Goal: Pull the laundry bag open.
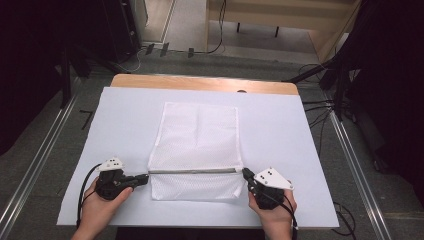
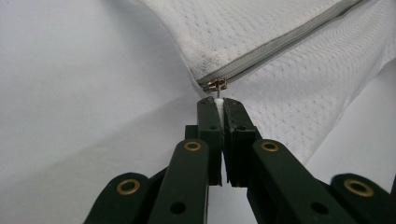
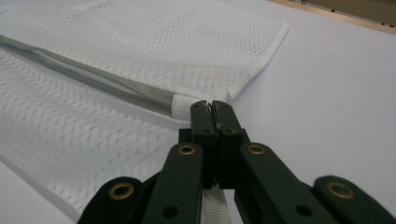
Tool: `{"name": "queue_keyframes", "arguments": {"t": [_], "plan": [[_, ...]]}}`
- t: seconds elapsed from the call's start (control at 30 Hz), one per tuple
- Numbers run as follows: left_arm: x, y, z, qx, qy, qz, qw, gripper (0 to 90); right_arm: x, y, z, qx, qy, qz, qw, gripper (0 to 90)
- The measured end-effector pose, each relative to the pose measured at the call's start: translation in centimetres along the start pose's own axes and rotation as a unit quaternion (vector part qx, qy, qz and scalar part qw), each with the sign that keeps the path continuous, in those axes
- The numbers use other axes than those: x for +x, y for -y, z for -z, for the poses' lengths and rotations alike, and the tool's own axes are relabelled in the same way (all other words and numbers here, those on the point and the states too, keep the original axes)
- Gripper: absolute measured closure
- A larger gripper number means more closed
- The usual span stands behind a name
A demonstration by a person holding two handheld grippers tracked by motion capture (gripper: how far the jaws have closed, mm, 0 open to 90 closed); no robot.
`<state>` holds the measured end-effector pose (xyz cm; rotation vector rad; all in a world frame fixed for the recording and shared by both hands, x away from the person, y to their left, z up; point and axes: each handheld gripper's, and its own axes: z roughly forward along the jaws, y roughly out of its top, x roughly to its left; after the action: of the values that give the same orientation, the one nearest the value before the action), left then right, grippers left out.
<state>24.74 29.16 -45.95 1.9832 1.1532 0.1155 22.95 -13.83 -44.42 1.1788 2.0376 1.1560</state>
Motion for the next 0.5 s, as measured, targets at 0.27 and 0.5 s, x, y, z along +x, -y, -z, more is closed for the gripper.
{"name": "queue_keyframes", "arguments": {"t": [0.27,0.5], "plan": [[0.7,0.3,1.5,-0.082,0.001,0.003,0.9966,65.1,0.5,0.0,0.2,-0.011,-0.009,0.005,0.9999,90.0],[1.1,0.2,2.6,-0.157,-0.036,0.003,0.9869,26.5,0.4,0.2,-0.1,-0.015,-0.04,-0.001,0.9991,89.7]]}}
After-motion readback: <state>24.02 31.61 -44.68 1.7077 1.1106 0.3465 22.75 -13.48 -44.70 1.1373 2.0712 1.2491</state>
